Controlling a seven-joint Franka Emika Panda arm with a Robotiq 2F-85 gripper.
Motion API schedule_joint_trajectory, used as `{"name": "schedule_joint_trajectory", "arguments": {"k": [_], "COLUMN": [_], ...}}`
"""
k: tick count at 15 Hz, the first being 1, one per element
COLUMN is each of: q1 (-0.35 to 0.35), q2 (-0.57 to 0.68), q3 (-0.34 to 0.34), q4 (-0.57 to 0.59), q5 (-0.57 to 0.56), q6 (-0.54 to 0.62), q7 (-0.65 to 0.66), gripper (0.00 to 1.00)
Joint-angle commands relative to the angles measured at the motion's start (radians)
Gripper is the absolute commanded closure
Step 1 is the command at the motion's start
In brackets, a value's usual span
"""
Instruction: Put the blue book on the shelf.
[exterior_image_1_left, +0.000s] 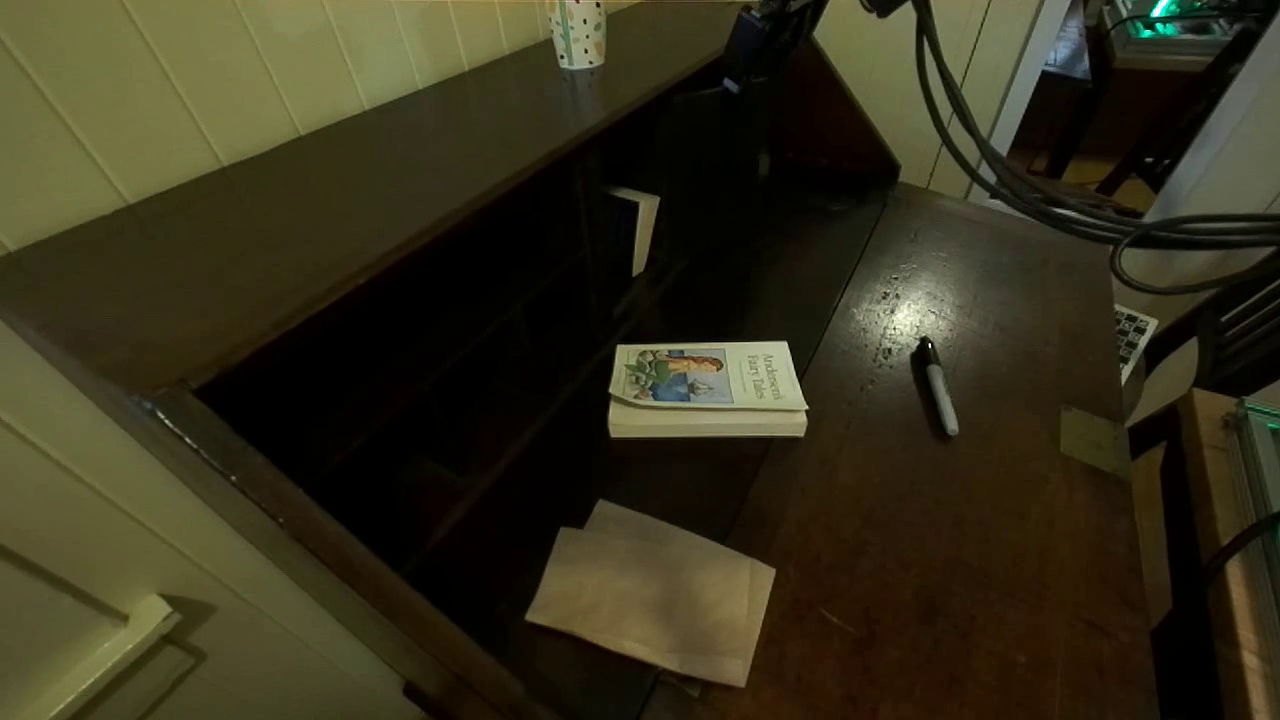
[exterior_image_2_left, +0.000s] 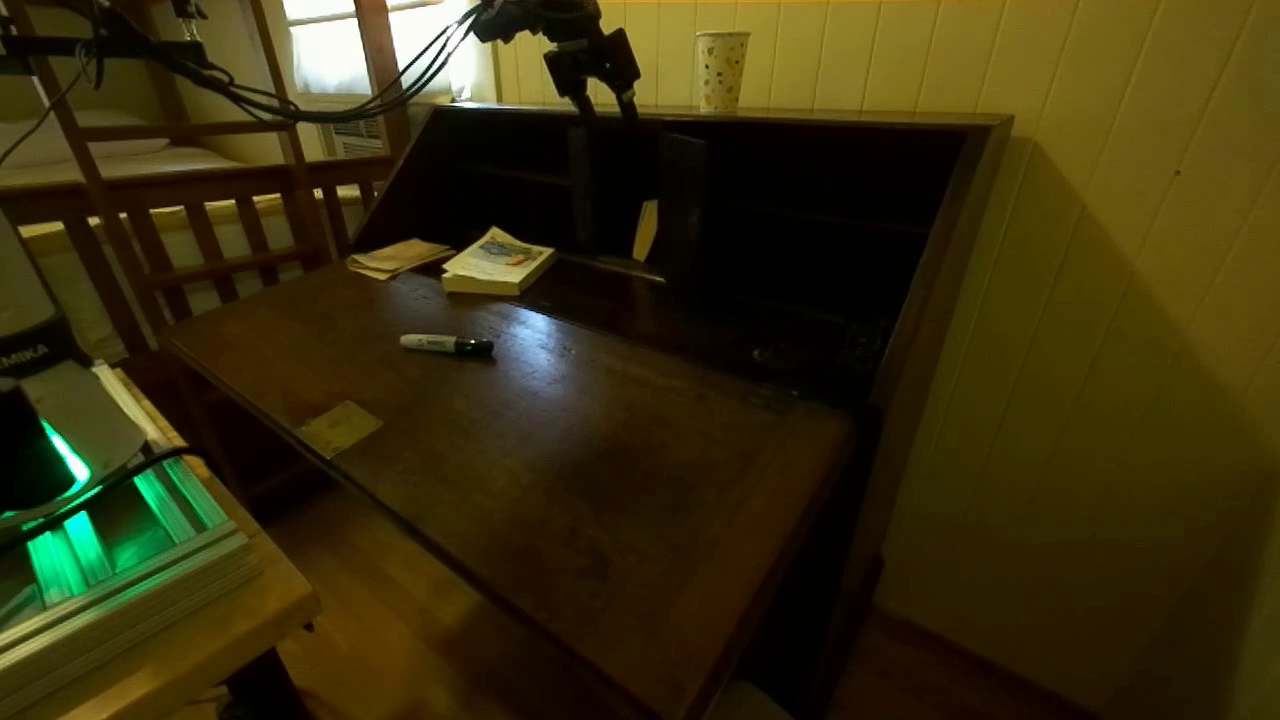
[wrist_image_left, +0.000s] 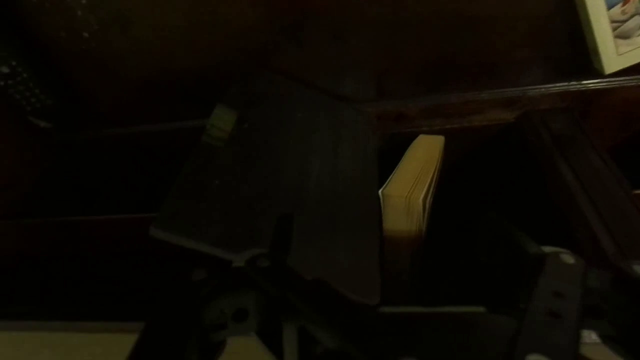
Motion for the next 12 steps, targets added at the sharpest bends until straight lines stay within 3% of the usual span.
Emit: {"name": "schedule_joint_trajectory", "arguments": {"k": [1, 7, 12], "q1": [-0.036, -0.082, -0.117], "q2": [-0.038, -0.027, 0.014], "q3": [-0.011, -0.027, -0.014], "q4": [-0.049, -0.041, -0.031], "q5": [0.001, 0.035, 0.196], "q6": [0.086, 0.146, 0.194], "q7": [-0.11, -0.253, -0.454], "gripper": [0.0, 0.0, 0.0]}}
